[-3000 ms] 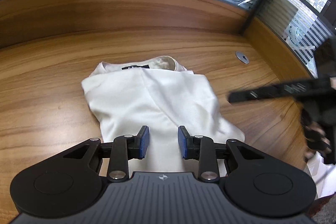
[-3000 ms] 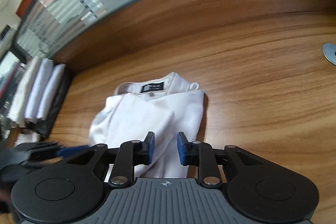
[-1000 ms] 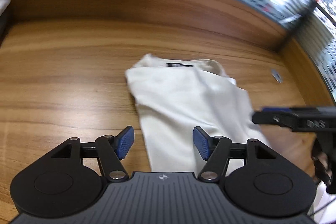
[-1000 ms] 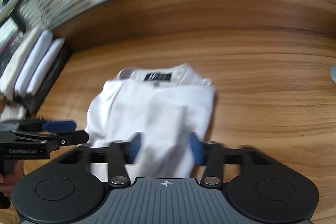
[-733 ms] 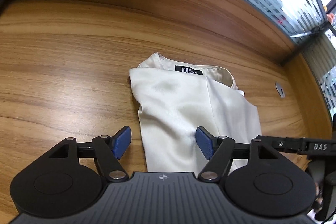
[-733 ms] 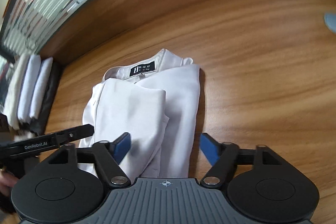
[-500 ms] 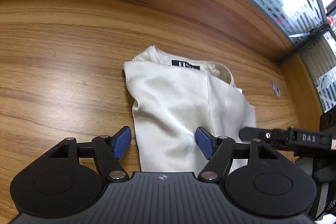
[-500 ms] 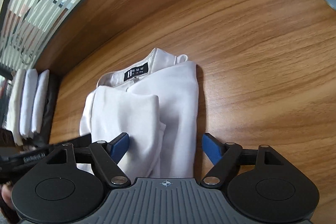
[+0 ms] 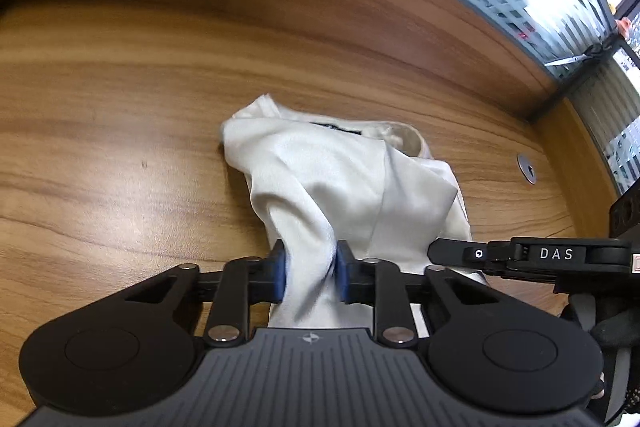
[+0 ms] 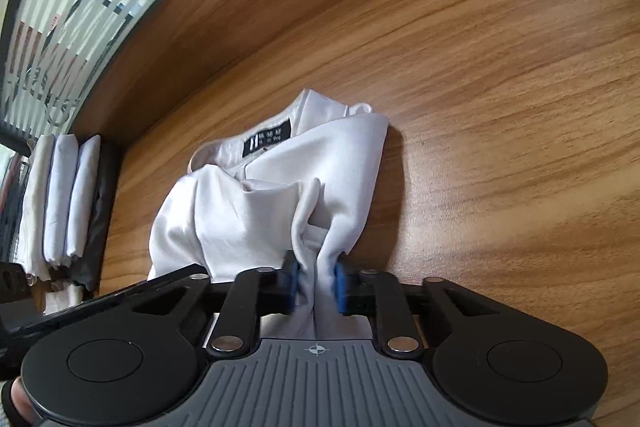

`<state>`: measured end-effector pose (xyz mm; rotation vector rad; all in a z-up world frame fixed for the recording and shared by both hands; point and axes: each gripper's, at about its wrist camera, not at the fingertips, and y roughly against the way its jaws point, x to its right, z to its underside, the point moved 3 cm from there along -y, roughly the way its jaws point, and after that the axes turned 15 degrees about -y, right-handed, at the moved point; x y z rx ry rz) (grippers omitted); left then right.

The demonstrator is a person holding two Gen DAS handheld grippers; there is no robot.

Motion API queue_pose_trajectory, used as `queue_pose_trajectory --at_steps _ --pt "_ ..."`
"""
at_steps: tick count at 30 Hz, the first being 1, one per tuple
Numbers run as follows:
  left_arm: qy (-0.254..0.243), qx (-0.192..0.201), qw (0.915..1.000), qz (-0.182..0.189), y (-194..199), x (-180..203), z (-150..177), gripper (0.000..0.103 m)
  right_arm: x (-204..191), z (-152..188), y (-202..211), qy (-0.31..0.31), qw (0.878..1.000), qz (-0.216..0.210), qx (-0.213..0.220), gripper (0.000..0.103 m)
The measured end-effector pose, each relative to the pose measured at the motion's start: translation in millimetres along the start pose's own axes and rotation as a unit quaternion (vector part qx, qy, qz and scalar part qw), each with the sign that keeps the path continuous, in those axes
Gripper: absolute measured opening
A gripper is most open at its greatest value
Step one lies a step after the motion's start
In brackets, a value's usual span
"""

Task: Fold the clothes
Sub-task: 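Grasp the folded beige shirt with the left gripper while the right gripper grasps beside it, then carry the folded shirt with both grippers to the tiled floor and lower it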

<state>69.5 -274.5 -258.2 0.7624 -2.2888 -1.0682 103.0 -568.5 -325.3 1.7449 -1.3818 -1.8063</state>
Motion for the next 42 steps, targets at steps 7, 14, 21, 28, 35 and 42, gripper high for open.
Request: queue_pose_trajectory --at_steps 7,14,21,28,35,42 --pt "-0.032 0.008 0.9991 -0.027 27.1 25.0 -8.1 0.021 -17.1 10.7 27.6 0.008 0.999 -0.006 0.035 0.014" --pt "-0.069 0.025 0.9971 -0.023 60.1 60.8 -11.0 0.02 -20.1 25.7 71.7 -0.003 0.997 -0.021 0.076 0.014" --pt "-0.128 0.041 0.9909 0.002 90.0 108.2 -5.2 0.02 -6.3 48.4 123.2 -0.03 0.992 -0.019 0.123 0.014" --pt "-0.195 0.035 0.9792 0.044 104.7 164.0 9.6 0.02 16.4 82.0 171.8 -0.079 0.982 0.0 0.173 0.014" --pt "-0.282 0.03 0.9524 0.113 104.3 236.9 33.3 0.02 62.4 128.2 230.1 -0.153 0.958 0.024 0.241 0.014" --pt "-0.364 0.015 0.9123 0.187 99.3 324.0 66.7 0.02 115.3 185.3 283.5 -0.24 0.919 0.055 0.309 0.014"
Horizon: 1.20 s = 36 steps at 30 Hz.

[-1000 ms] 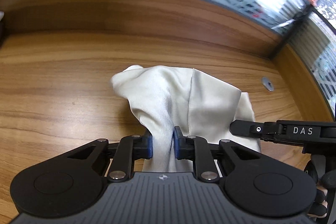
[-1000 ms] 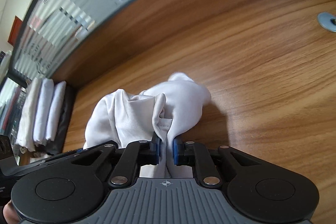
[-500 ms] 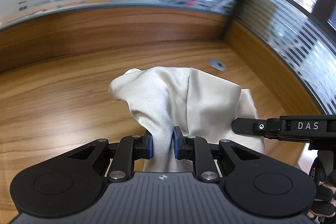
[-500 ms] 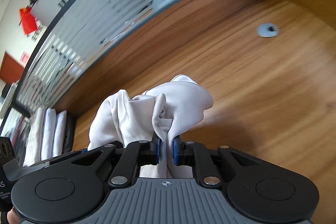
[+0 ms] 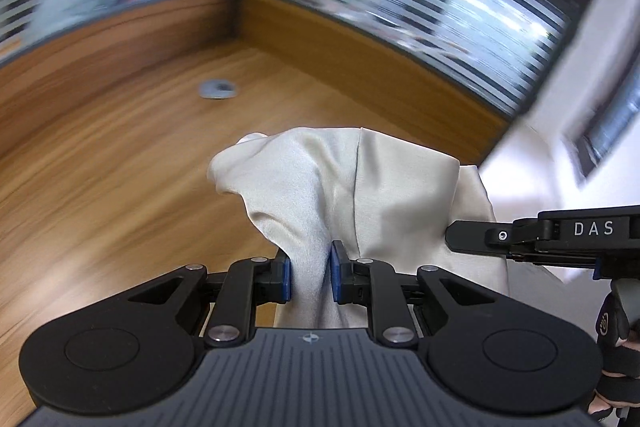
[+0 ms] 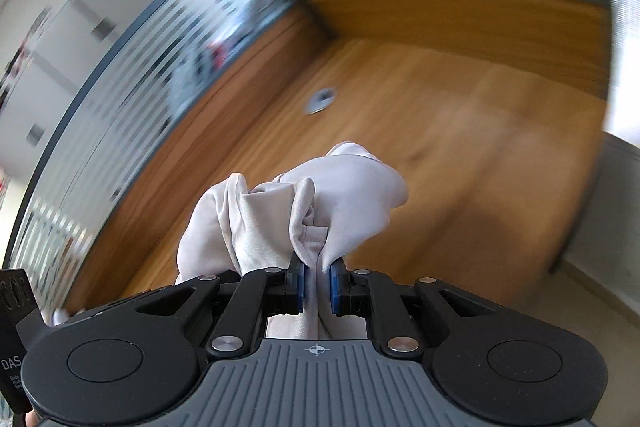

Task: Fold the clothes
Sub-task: 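Carry the folded shirt with both grippers to the tiled floor and lower it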

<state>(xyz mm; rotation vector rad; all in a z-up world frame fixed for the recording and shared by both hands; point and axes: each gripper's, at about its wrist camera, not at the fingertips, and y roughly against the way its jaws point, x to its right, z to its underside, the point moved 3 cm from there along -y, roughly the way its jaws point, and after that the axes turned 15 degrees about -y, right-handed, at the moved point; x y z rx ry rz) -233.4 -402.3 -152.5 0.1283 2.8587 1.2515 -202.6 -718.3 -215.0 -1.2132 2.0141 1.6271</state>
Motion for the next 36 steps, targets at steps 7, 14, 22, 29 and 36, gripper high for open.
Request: queue_pose_trajectory --at_steps 7,14,22,29,36 --pt "-0.089 0.0 0.9936 0.069 -49.1 96.6 -38.8 0.02 75.5 -17.7 59.7 -0.075 0.994 0.034 0.074 0.014" --pt "-0.155 -0.007 0.9794 0.13 -107.9 209.2 -76.0 0.02 163.1 -51.0 109.3 -0.135 0.98 0.07 0.13 0.014" --pt "-0.213 -0.02 0.9589 0.187 -207.1 333.5 -121.8 0.02 269.8 -101.4 145.9 -0.203 0.954 0.125 0.184 0.014" --pt "-0.247 -0.014 0.9504 0.188 -289.3 397.3 -171.2 0.02 333.8 -160.0 143.4 -0.215 0.939 0.16 0.217 0.014" --pt "-0.248 -0.03 0.9594 0.131 -368.7 419.4 -230.0 0.018 367.6 -232.6 97.8 -0.235 0.93 0.16 0.234 0.014"
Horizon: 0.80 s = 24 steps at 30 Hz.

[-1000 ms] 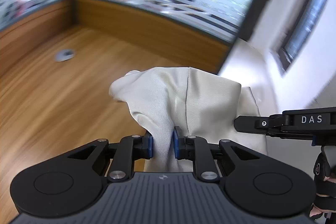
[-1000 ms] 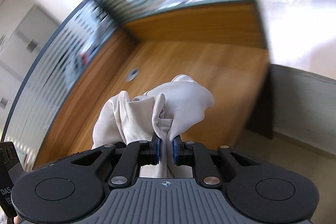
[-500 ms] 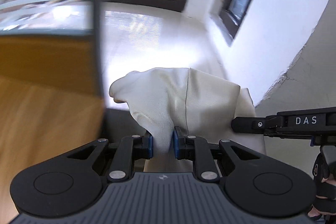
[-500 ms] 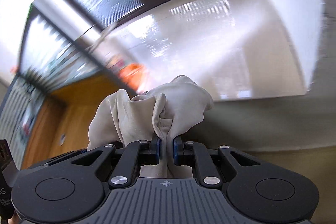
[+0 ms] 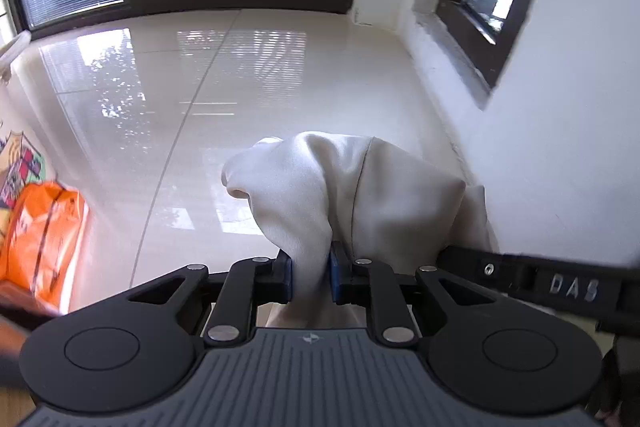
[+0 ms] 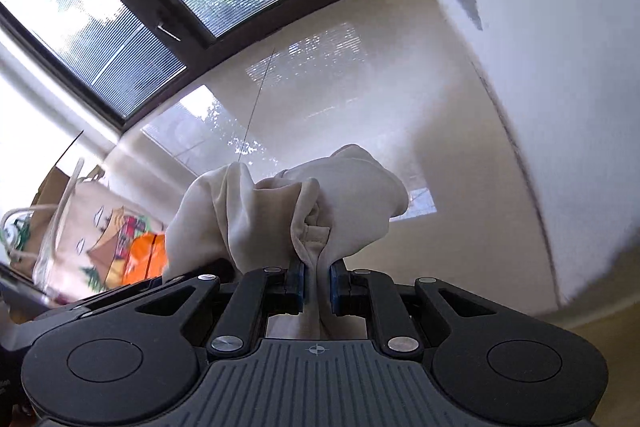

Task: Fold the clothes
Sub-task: 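Carry the folded shirt with both grippers to the tiled floor and lower it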

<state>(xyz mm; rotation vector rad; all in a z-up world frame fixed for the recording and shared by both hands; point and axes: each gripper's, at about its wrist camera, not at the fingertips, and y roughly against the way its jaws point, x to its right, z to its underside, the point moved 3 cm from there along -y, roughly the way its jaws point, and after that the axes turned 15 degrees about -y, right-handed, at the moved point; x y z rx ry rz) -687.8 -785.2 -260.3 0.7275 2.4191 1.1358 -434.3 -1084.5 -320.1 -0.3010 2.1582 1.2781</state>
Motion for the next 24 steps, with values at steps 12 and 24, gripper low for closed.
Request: queue_pose_trajectory --at_steps 12,24 --pt "0.077 -0.142 0.9865 -0.027 -125.1 -72.1 -65.4 0.018 -14.0 -70.6 -127.0 -0.07 0.993 0.005 -0.094 0.014" --pt "0.048 -0.208 0.9768 -0.015 -148.4 -81.4 -16.2 0.021 9.2 -32.7 -148.9 -0.066 0.983 0.045 -0.166 0.019"
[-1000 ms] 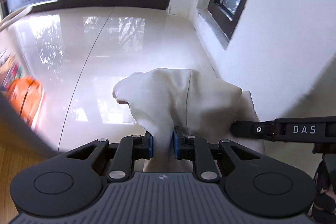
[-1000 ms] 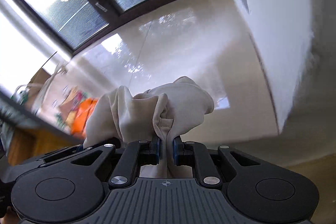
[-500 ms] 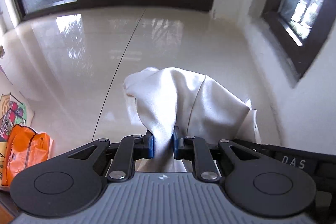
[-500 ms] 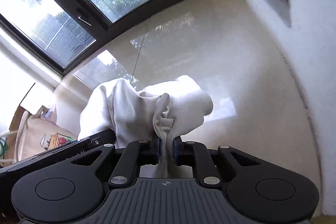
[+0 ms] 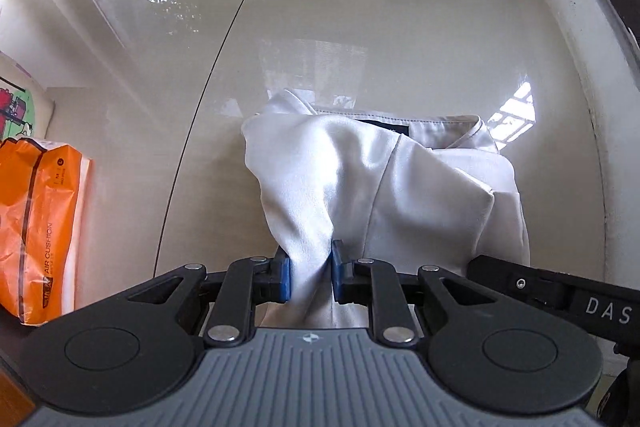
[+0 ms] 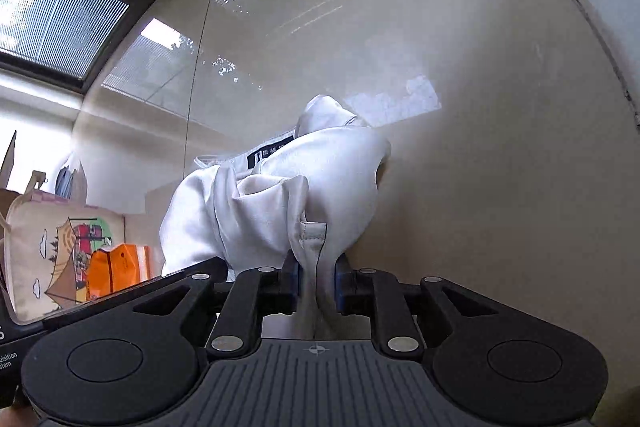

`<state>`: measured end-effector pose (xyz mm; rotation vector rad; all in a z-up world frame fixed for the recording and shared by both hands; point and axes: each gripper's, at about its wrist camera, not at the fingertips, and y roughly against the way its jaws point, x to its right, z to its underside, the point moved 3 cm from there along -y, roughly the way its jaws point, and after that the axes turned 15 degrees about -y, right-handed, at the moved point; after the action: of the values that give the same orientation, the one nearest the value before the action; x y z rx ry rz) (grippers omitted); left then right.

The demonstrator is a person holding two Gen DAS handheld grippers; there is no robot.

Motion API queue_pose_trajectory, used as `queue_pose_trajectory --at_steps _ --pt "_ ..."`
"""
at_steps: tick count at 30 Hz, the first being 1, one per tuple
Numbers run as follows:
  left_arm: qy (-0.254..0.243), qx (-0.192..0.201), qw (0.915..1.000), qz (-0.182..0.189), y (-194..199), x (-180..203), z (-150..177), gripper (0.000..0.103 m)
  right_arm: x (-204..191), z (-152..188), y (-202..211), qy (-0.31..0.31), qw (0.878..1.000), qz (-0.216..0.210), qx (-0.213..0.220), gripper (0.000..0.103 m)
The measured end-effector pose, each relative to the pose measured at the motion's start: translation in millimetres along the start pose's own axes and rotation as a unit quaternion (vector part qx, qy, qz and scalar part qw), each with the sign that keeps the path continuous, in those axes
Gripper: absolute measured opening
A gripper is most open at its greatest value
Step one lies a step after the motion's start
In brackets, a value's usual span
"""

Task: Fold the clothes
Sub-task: 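Carry the folded shirt with both grippers to the tiled floor and lower it, then open both grippers and release the folded shirt on the floor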

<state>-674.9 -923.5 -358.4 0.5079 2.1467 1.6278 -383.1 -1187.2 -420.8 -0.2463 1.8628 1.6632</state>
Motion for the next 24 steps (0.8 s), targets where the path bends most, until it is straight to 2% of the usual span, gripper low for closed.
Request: queue_pose_trajectory --at_steps 3,5,9,11,14,19,24 --pt "0.009 0.007 0.9999 0.0 2.2 -3.1 9.0 0.028 -5.3 6.1 0.0 0.024 1.0 0.01 0.001 0.024" --pt "0.022 0.016 0.9996 -0.006 7.7 -8.6 11.9 0.041 -4.7 9.3 4.3 0.041 0.999 0.018 0.009 0.03" --pt "0.041 0.037 0.9985 -0.007 21.7 -18.1 28.8 0.063 1.0 13.1 20.7 0.072 0.997 0.028 0.025 0.054" --pt "0.043 0.047 0.9979 -0.007 30.1 -18.8 38.3 0.065 4.6 16.6 27.8 0.079 0.996 0.028 0.025 0.058" --pt "0.021 0.066 0.9975 -0.01 44.5 -6.9 45.7 0.065 7.3 24.2 33.7 0.084 0.996 0.029 0.024 0.064" --pt "0.006 0.091 0.9958 0.003 59.1 19.3 61.7 0.066 5.9 42.0 49.5 0.103 0.993 0.017 0.047 0.063" --pt "-0.014 0.109 0.9939 0.002 74.7 42.3 82.8 0.066 -2.3 58.2 69.4 0.142 0.987 0.011 0.074 0.056"
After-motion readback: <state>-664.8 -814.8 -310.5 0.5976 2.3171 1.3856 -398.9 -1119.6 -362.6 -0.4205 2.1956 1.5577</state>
